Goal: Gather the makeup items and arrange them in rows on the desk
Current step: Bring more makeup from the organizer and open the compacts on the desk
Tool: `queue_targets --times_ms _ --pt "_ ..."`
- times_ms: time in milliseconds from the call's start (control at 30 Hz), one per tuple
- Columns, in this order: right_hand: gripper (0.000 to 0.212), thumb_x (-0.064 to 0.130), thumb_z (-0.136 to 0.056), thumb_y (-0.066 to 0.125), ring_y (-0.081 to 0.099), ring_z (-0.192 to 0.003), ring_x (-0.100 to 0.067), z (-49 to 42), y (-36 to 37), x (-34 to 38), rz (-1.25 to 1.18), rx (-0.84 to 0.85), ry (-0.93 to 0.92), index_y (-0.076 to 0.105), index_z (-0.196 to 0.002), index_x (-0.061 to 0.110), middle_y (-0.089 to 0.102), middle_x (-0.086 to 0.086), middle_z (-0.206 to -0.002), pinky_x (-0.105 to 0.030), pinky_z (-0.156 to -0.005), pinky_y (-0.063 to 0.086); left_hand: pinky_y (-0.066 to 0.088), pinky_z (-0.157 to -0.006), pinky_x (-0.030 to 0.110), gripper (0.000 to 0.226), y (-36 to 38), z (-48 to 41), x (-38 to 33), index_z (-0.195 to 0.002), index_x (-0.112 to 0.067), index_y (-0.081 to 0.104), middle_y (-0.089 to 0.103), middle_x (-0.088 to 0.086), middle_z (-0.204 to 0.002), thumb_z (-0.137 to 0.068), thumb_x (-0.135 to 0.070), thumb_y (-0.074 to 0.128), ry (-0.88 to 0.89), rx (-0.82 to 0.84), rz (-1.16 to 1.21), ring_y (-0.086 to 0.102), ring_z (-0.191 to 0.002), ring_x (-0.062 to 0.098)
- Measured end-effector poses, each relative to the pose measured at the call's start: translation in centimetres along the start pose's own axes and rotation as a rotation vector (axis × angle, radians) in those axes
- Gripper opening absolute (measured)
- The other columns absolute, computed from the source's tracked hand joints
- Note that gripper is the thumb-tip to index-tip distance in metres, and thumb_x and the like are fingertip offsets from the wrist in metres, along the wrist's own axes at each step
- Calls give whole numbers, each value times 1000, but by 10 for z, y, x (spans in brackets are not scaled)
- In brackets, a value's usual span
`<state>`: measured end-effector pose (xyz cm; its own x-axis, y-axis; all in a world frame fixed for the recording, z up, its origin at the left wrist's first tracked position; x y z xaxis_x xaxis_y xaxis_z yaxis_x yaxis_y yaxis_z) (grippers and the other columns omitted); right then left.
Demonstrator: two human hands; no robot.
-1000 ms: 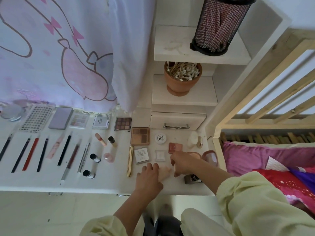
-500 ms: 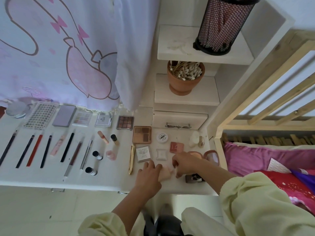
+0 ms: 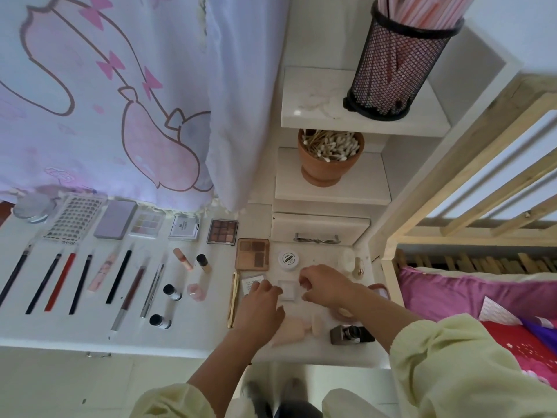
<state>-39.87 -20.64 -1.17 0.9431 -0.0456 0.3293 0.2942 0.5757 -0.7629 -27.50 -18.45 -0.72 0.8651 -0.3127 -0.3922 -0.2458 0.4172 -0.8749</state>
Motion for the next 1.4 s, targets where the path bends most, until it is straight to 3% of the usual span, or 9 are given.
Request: queue_targets --times_ms 133,267,700,1100,1267,1400 --pt "47 25 -87 65 55 -111 -26 -12 4 10 78 -23 13 48 -130 15 57 -8 -124 -36 -88 46 32 -107 32 50 0 -16 10 -137 -19 45 38 3 -139 -94 -42 53 -64 2 -107 27 -132 25" --pt "51 28 -85 67 55 -115 -28 -22 11 11 166 -20 24 46 -130 15 54 -8 -129 -39 -92 47 30 -106 35 54 8 -29 11 -138 -18 42 36 6 -140 -92 -42 57 -47 44 -201 26 -133 27" --pt "57 29 -78 76 56 -112 -28 -45 19 1 130 17 70 43 -122 16 57 -6 -123 -43 -89 48 30 -104 35 47 7 -54 9 -132 -15 44 39 7 -136 -92 -37 58 64 68 -242 28 -130 27" --pt "72 35 -75 77 58 -112 -28 -44 20 8 179 46 50 35 -129 13 57 -4 -121 -44 -88 49 29 -105 36 56 5 -55 6 -129 -10 39 44 7 -135 -87 -38 65 113 100 -269 32 -128 27" --pt "39 37 -79 72 59 -99 -24 -41 18 9 141 51 26 46 -103 21 59 -1 -107 -43 -84 50 28 -101 34 31 2 -51 3 -120 -13 51 60 9 -120 -93 -27 58 118 97 -173 40 -124 23" --pt "36 32 -77 76 52 -85 -20 -33 7 12 41 35 -19 44 -87 21 54 1 -94 -34 -75 45 38 -90 29 25 -10 -44 15 -113 -19 66 63 7 -110 -89 -29 64 29 63 85 51 -111 20"
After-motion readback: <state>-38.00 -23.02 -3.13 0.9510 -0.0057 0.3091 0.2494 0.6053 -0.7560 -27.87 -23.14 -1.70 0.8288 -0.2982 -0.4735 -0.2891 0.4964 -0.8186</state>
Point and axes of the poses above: each hand's wrist, its own z-axis away from the middle knuckle, its own y-axis out of the palm, x = y × z, the point moved 9 cm from there along -z, towards the middle knuckle
